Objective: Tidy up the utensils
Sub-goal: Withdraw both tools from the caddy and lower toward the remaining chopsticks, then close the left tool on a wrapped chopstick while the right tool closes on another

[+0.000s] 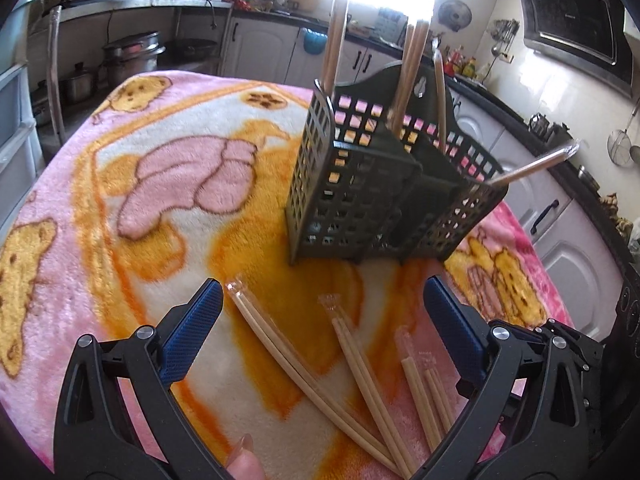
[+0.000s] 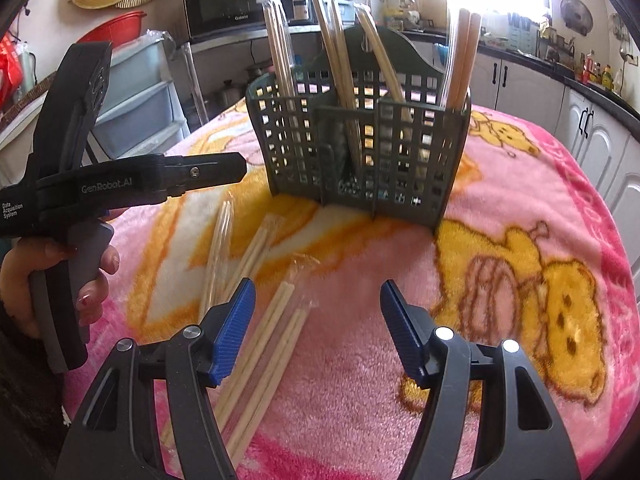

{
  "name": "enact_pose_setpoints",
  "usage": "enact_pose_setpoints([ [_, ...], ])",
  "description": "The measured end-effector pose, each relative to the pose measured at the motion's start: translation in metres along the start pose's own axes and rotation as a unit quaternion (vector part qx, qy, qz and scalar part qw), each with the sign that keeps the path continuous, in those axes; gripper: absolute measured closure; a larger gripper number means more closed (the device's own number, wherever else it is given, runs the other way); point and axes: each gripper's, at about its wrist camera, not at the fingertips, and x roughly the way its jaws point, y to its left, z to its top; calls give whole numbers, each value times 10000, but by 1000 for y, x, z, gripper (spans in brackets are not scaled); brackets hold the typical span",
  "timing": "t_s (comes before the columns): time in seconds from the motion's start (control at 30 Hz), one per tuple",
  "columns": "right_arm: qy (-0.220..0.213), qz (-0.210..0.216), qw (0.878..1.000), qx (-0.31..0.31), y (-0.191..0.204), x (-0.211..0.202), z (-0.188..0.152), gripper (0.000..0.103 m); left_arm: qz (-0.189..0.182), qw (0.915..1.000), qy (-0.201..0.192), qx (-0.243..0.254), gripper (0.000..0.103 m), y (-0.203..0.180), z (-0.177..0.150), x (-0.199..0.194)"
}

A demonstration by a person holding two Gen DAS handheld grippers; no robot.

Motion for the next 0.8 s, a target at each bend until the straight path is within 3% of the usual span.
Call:
enact_pose_setpoints([
  [0.3,337,37,9994,39,1,14,-7,44,-66,9992,390,-8,11,1,-9,20],
  [0.47,573,163,9980,209,-4,24,-10,57,-266,9976,638,-83,33,2,-12,31],
  [0.53,654,198,9973,281,-4,29,-11,62,-279,9974,662,-83,36,3,-13,33],
  [0.63,688,183,9970,303,-5,31,-12,64,-364,9965,749,-102,50,4,-12,35],
  [0.8,708,166,9969,309,-6,31,-11,67,-433,9954,849,-87,61,1,-15,39],
])
